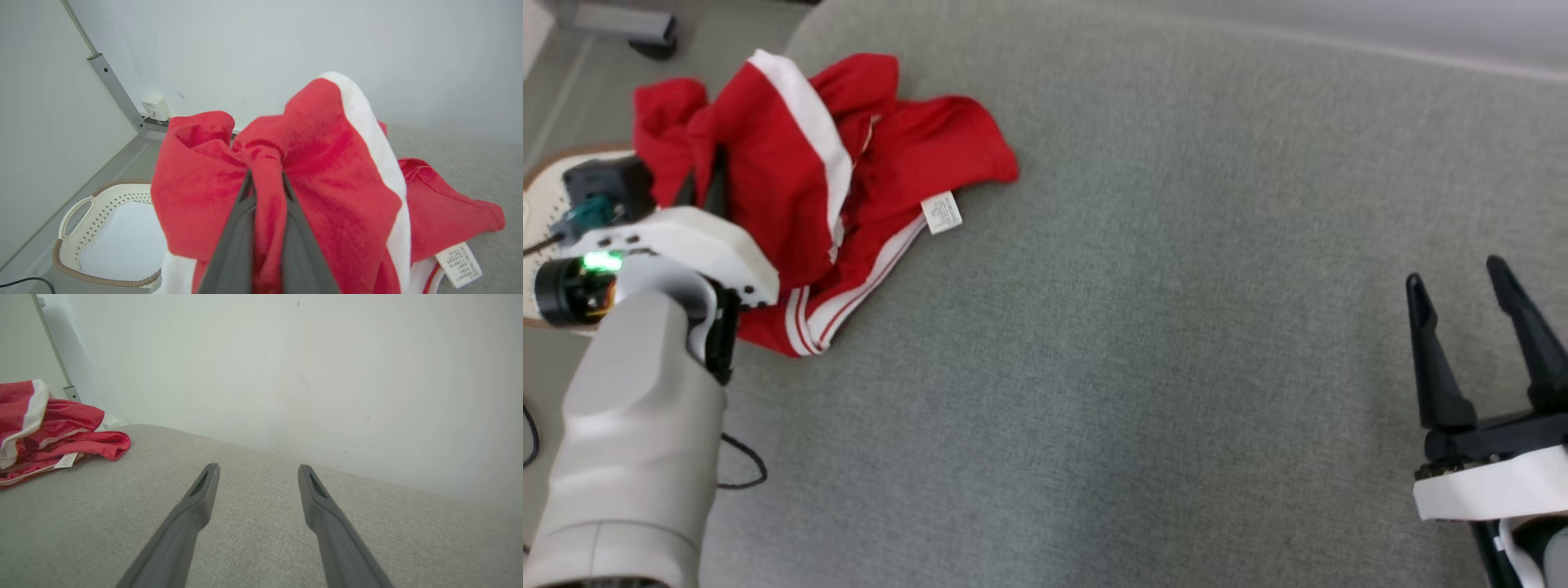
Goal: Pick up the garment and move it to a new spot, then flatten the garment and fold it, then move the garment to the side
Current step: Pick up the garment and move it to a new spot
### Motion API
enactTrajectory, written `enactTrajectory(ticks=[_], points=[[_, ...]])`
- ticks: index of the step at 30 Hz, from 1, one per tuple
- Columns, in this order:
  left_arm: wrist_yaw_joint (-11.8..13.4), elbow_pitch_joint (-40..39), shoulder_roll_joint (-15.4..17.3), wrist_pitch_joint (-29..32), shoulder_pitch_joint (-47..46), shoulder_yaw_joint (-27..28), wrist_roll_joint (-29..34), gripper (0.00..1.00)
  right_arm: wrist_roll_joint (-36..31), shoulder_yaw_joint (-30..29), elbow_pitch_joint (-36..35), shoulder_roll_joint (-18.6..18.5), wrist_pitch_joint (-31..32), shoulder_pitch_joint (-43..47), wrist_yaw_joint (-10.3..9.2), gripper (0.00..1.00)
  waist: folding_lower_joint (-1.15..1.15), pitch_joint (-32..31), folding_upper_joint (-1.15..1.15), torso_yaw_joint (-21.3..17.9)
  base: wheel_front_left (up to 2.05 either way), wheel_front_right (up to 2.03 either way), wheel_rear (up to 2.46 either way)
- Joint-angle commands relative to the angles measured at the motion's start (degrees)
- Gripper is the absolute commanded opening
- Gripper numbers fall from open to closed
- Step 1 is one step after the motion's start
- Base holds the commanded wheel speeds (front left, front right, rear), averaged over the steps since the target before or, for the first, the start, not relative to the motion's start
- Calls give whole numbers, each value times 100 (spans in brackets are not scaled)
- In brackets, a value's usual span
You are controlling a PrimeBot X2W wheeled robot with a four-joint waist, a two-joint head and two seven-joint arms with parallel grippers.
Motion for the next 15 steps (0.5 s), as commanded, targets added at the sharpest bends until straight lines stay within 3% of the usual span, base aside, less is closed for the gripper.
enactTrajectory(ticks=[1, 7, 15], points=[[42, -154, 81, -49, 209, 67, -121, 0, 38, 2, 80, 49, -77, 112, -12, 100, -1, -401, 0, -56, 0, 0, 0], [127, -1634, 155, -64, 1165, 377, -236, 0, 53, 47, 319, 279, -225, 378, -12, 100, -1, -1058, 0, -147, 0, 0, 0], [361, -3737, -76, -10, 3023, 469, -191, 0, 98, 145, 558, 502, -337, 736, -12, 100, -1, -1723, 0, -463, 0, 0, 0]])
